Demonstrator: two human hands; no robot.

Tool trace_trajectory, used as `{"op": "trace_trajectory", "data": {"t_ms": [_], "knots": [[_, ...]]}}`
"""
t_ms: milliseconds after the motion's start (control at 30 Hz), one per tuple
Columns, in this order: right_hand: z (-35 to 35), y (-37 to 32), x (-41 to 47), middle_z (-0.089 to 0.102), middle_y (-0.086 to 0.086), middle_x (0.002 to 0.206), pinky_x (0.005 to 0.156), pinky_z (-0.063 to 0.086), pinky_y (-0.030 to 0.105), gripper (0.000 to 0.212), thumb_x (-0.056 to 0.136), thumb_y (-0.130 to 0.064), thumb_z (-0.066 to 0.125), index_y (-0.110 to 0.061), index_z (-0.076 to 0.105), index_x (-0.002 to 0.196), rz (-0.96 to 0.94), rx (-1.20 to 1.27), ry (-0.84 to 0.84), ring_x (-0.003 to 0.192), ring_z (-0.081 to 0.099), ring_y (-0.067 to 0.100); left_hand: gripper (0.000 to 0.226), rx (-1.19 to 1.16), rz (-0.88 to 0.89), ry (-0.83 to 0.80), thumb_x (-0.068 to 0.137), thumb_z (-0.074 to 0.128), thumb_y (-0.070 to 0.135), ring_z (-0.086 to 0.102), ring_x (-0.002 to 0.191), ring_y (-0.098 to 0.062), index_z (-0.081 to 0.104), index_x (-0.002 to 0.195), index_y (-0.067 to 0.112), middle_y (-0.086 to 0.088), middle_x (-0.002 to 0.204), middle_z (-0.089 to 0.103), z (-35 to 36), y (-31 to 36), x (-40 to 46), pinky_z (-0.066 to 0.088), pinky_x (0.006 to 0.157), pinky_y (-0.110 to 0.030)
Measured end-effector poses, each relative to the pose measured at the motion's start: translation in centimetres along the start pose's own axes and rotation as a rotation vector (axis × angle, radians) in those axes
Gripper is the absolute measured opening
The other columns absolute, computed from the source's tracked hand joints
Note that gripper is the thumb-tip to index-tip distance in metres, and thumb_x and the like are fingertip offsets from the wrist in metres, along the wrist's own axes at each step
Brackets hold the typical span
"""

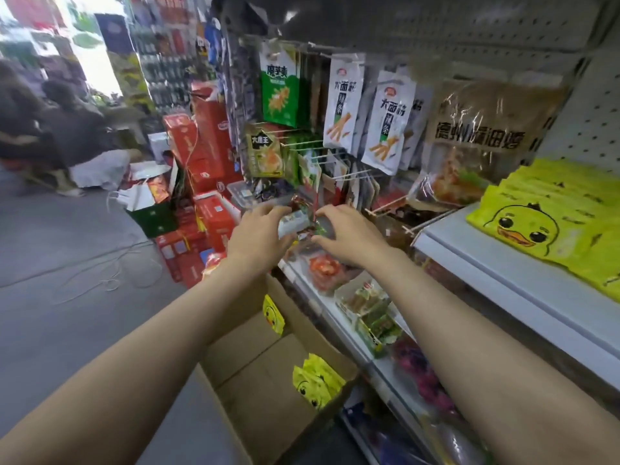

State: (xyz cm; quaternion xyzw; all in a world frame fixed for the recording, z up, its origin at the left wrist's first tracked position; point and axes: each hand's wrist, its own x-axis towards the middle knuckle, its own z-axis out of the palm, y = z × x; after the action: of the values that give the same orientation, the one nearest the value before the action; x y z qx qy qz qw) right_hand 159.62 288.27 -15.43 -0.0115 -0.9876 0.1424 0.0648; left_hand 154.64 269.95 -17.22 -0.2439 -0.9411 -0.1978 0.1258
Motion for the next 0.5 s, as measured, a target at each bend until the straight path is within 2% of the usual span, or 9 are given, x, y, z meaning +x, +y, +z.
{"op": "trace_trajectory", "data": {"t_ms": [133, 233, 333, 433, 500], "knots": [[5.6, 0.9, 3.0, 0.051, 0.003, 0.132, 0.086, 0.051, 0.041, 0.05, 0.093, -0.047, 0.057, -0.024, 0.046, 0.136, 0.045, 0.013, -0.128, 0.118, 0.052, 0.026, 0.052, -0.009, -0.019, -0.121, 0.091, 0.06, 0.041, 0.047, 0.123, -0.034, 0.048, 0.139, 0.026, -0.009, 0.137, 0.049, 4.3, -4.0, 2.1, 0.045, 0.098, -0.047], [10.8, 2.2, 4.4, 0.053, 0.005, 0.133, 0.089, 0.05, 0.041, 0.053, 0.09, -0.048, 0.06, -0.024, 0.047, 0.135, 0.102, 0.018, -0.199, 0.121, 0.052, 0.029, 0.051, -0.023, -0.008, -0.208, 0.089, 0.063, 0.037, 0.049, 0.121, -0.034, 0.049, 0.137, 0.025, -0.011, 0.134, 0.052, 8.4, -6.8, 3.1, 0.046, 0.097, -0.045], [16.4, 3.6, 4.5, 0.055, 0.006, 0.132, 0.089, 0.051, 0.042, 0.052, 0.089, -0.047, 0.062, -0.022, 0.05, 0.132, 0.207, 0.076, -0.289, 0.12, 0.054, 0.03, 0.051, -0.063, -0.008, -0.351, 0.086, 0.064, 0.033, 0.054, 0.113, -0.035, 0.053, 0.135, 0.023, -0.012, 0.128, 0.054, 13.7, -9.9, 3.6, 0.049, 0.091, -0.043], [21.5, 4.8, 3.9, 0.057, 0.009, 0.129, 0.087, 0.05, 0.039, 0.05, 0.091, -0.041, 0.063, -0.017, 0.05, 0.134, 0.319, 0.121, -0.395, 0.118, 0.055, 0.032, 0.048, -0.1, 0.046, -0.516, 0.084, 0.066, 0.032, 0.051, 0.119, -0.036, 0.055, 0.13, 0.024, -0.013, 0.128, 0.055, 19.5, -13.6, 4.1, 0.048, 0.093, -0.045], [25.0, 5.3, 3.3, 0.06, 0.009, 0.124, 0.087, 0.049, 0.038, 0.047, 0.091, -0.042, 0.063, -0.015, 0.054, 0.128, 0.408, 0.152, -0.478, 0.117, 0.056, 0.031, 0.048, -0.113, 0.079, -0.627, 0.083, 0.069, 0.037, 0.052, 0.116, -0.037, 0.057, 0.128, 0.023, -0.014, 0.125, 0.057, 23.3, -16.1, 4.3, 0.048, 0.092, -0.047]]}}
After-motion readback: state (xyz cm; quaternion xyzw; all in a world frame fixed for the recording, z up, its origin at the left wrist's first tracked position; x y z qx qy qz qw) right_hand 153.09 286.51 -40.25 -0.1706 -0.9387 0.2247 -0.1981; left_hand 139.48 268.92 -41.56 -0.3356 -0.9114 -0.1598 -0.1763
